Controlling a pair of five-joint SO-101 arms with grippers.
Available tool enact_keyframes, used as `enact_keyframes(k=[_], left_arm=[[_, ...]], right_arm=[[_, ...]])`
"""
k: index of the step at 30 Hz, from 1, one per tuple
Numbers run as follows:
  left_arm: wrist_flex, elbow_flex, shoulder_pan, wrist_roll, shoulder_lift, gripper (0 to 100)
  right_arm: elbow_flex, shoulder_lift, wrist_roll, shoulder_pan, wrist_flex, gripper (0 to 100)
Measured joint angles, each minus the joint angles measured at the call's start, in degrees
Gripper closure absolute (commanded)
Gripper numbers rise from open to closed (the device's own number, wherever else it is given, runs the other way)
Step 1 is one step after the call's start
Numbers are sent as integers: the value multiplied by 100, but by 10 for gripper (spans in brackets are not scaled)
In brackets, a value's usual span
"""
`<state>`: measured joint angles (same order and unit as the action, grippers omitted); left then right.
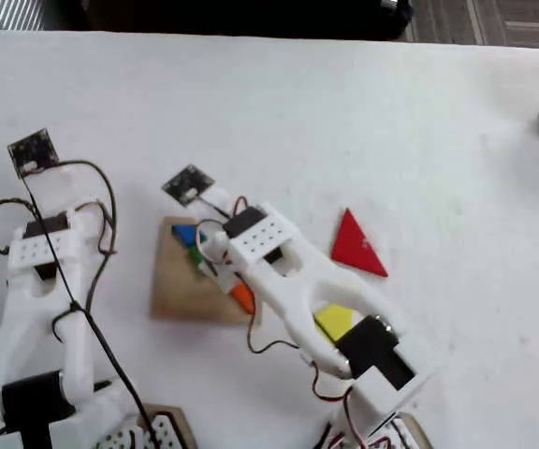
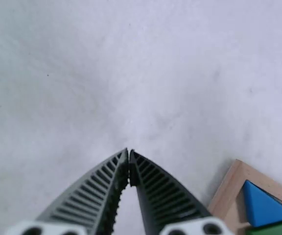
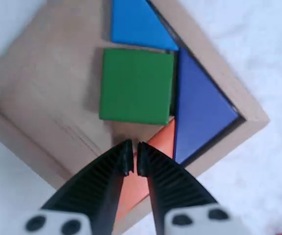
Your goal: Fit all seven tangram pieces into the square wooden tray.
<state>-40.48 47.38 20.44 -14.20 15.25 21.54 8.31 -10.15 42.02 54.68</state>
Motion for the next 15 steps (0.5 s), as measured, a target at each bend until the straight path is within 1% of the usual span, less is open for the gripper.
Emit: enact_keyframes(k=[10, 15], left_arm=[[0, 0, 0, 0, 0, 976], [0, 0, -26, 0, 0, 976]], right_arm=[[9, 149, 9, 0, -615, 981], [-123, 211, 9, 0, -475, 981]])
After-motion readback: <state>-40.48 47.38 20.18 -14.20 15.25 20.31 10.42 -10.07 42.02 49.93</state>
